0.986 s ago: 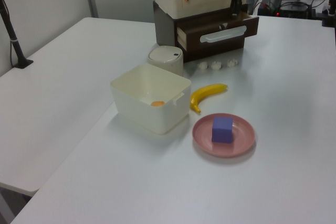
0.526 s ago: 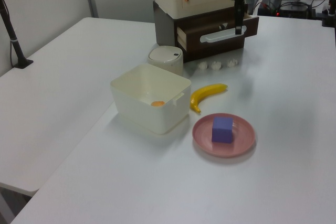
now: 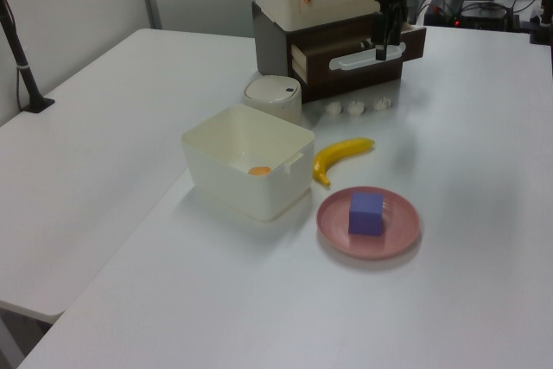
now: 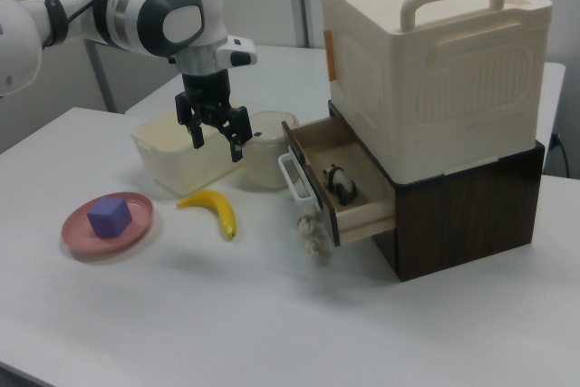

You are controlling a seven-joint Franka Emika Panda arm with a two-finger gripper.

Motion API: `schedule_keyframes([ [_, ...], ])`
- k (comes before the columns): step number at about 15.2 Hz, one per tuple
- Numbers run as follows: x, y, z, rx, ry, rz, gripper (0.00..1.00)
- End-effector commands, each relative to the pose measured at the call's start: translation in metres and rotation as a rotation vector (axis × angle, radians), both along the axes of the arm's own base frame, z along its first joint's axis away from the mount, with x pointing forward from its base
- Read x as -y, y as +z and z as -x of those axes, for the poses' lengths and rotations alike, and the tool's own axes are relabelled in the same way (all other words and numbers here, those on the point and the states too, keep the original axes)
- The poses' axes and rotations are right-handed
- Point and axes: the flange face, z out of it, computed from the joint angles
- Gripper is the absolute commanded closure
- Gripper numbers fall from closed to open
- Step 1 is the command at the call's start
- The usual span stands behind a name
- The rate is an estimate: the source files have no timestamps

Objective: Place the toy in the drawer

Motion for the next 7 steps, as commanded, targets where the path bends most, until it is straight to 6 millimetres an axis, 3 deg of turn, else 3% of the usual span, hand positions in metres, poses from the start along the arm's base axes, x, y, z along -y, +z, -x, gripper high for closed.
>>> schedule_keyframes([
  [1, -0.0029, 0.0070, 0.0034, -0.016, -0.053, -0.020, 0.00],
  [7, -0.0017, 0.0088, 0.0042, -0.017, -0.096, -0.013, 0.00],
])
